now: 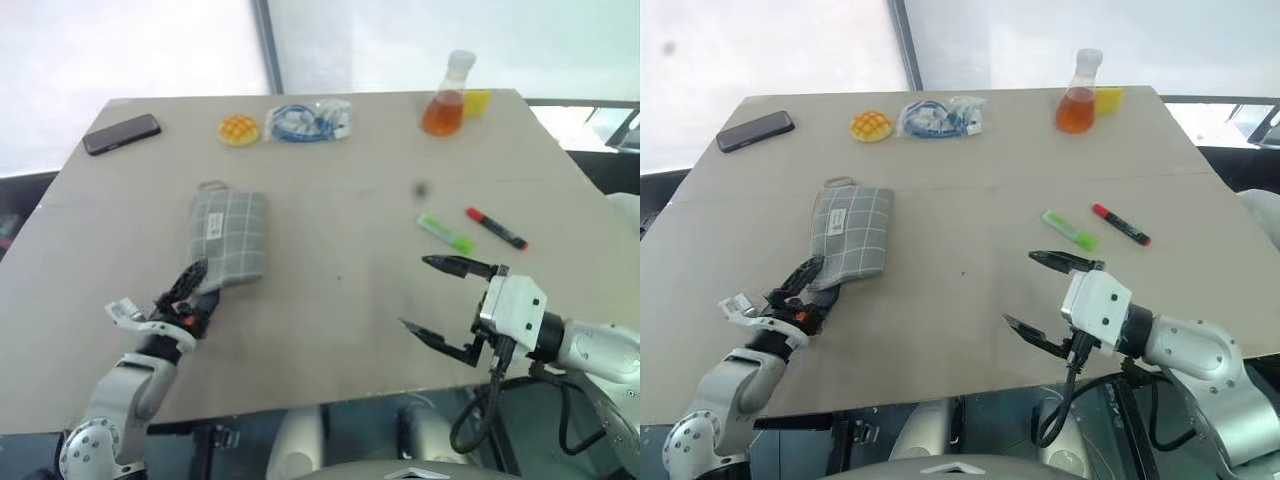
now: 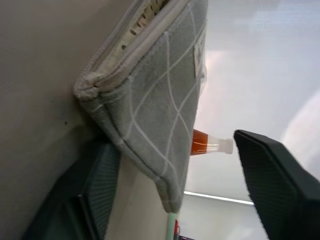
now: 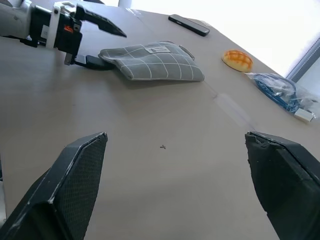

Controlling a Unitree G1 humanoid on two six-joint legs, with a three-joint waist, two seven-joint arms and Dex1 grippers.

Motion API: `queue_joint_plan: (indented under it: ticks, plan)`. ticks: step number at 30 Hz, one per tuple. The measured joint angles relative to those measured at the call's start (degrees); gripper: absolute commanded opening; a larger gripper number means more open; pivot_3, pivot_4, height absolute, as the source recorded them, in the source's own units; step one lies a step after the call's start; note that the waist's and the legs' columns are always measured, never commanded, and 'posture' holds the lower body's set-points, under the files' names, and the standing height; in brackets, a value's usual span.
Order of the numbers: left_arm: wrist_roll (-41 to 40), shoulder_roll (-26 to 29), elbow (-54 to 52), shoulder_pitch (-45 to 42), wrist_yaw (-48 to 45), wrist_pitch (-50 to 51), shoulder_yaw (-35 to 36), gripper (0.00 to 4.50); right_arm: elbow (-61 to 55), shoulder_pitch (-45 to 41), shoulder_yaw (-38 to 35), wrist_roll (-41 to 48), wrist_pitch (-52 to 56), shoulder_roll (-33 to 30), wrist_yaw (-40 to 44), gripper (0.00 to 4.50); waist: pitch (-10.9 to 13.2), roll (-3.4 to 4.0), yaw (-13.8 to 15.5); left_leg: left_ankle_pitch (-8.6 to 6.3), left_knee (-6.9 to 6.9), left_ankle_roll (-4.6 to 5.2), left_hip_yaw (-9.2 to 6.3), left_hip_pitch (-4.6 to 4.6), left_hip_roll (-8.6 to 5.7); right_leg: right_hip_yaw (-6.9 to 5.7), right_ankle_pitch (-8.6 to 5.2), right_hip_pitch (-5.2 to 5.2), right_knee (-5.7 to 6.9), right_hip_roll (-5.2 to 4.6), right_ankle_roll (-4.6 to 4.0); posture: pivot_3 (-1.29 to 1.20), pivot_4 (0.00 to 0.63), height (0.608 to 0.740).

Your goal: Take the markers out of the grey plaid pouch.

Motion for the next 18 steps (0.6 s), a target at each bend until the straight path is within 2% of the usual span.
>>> queue_joint_plan:
  ticks: [3,4,5,8,10,12,14,16,18]
  plan:
    - [5.8,0.3,-1.7,-0.5,-1.0,-2.0,0.0,0.75,0.4,-0.9,0.1,1.4,0.0,0.2,0.0,4.50,0.0,0.00,0.0,0.00,-0.02,0.00,-0.13,0.00,0.00,-0.07,0.01,-0.01,0.02,0.07,-0.01,0.00,0.150,0.740]
    - [7.2,0.9,-1.9,-0.9,-1.4,-2.4,0.0,0.75,0.5,-1.2,0.1,1.7,0.0,0.2,0.0,4.50,0.0,0.00,0.0,0.00,-0.03,0.00,-0.20,-0.02,0.01,-0.11,0.01,-0.01,0.01,0.10,-0.01,0.00,0.150,0.740]
    - [12.5,3.1,-2.6,-0.9,-3.1,-3.0,-0.9,0.75,0.7,-1.4,0.1,2.7,0.0,0.3,0.2,4.50,0.0,-0.07,0.0,0.00,-0.05,0.00,-0.24,-0.03,0.03,-0.15,0.01,-0.02,0.02,0.15,-0.01,0.00,0.150,0.740]
    - [29.3,15.6,-4.8,-1.7,-10.4,-4.3,-3.2,0.75,0.9,-1.7,-0.1,6.0,0.0,0.2,1.4,4.50,0.1,-0.54,0.1,0.01,-0.16,-0.03,-0.39,-0.25,0.10,-0.20,0.02,-0.28,0.01,0.29,-0.05,0.00,0.150,0.740]
    - [42.8,25.4,-6.9,-3.6,-20.9,-9.7,-5.0,0.75,1.2,-2.0,-0.1,7.1,-0.3,0.1,2.0,4.50,0.1,-0.59,0.2,0.00,-0.21,-0.06,-0.24,-0.31,0.05,-0.18,0.02,-0.30,-0.10,0.14,-0.05,0.00,0.150,0.740]
    - [58.1,33.4,-6.9,-4.7,-32.6,-21.3,-7.6,0.75,2.1,-2.0,-0.1,7.5,-0.7,0.2,2.2,4.50,0.1,-0.55,0.0,-0.01,-0.37,-0.06,0.05,-0.31,-0.10,-0.04,0.02,-0.37,-0.24,-0.08,-0.05,0.00,0.150,0.740]
    - [75.8,39.9,-1.6,-6.1,-42.4,-38.5,-11.2,0.75,2.5,-2.2,0.0,7.5,-0.8,0.5,2.0,4.50,0.1,-0.49,0.0,-0.05,-0.49,-0.01,0.41,-0.30,-0.11,0.11,0.03,-0.53,-0.31,-0.23,-0.06,0.00,0.150,0.740]
    - [89.8,43.5,9.7,-9.5,-47.7,-55.6,-14.9,0.75,3.2,-2.5,0.3,7.3,-0.9,1.0,1.4,4.50,0.2,-0.47,-0.1,-0.05,-0.60,-0.01,0.55,-0.33,-0.02,0.16,0.03,-0.70,-0.29,-0.17,-0.05,0.00,0.150,0.740]
    - [97.0,45.4,18.2,-12.0,-49.3,-64.5,-17.3,0.75,3.3,-2.5,0.6,7.0,-0.9,1.2,1.1,4.50,0.2,-0.50,-0.1,-0.07,-0.68,-0.04,0.55,-0.40,0.08,0.14,0.03,-0.85,-0.24,-0.09,-0.05,0.00,0.150,0.740]
